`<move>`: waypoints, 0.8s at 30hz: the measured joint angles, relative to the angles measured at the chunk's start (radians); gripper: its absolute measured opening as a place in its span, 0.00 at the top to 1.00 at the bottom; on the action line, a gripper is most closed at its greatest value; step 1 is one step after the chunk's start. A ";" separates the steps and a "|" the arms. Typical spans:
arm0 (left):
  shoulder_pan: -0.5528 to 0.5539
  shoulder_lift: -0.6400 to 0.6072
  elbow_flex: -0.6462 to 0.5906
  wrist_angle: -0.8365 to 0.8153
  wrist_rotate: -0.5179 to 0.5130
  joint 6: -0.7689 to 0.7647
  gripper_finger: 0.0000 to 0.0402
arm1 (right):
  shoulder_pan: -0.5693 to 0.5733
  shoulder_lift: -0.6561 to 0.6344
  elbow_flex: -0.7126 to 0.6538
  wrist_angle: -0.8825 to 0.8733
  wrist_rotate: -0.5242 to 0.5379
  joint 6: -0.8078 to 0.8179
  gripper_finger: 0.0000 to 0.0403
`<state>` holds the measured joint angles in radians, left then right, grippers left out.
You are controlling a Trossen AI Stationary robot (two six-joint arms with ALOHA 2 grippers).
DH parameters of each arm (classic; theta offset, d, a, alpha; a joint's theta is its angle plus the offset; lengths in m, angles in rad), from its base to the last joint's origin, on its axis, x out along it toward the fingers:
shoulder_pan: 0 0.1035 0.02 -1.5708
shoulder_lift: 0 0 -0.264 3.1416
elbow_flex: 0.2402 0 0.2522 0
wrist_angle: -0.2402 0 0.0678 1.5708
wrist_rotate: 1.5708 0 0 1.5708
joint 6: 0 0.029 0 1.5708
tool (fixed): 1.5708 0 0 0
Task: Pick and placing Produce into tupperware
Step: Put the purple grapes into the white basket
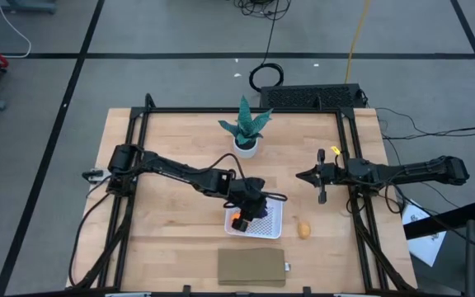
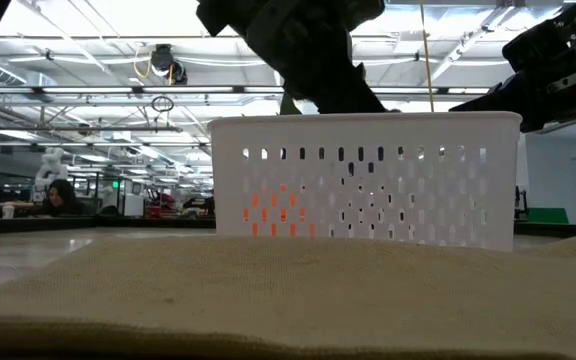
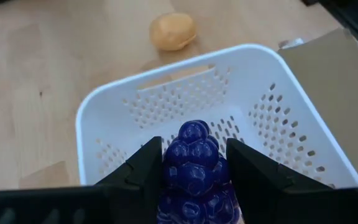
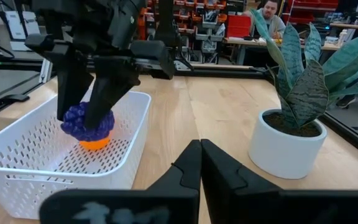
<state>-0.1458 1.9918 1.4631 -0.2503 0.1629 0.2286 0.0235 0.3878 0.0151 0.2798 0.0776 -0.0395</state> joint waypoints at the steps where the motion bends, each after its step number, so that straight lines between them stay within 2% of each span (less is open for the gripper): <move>1: 0.001 -0.001 0.000 0.000 0.000 -0.001 0.62 | 0.000 0.000 0.000 0.000 0.000 0.000 1.00; 24: 0.029 0.001 -0.090 -0.005 -0.007 0.052 0.62 | 0.000 0.000 0.000 0.000 0.000 0.001 1.00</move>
<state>-0.1165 1.9930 1.3735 -0.2551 0.1558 0.2808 0.0235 0.3878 0.0151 0.2794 0.0776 -0.0383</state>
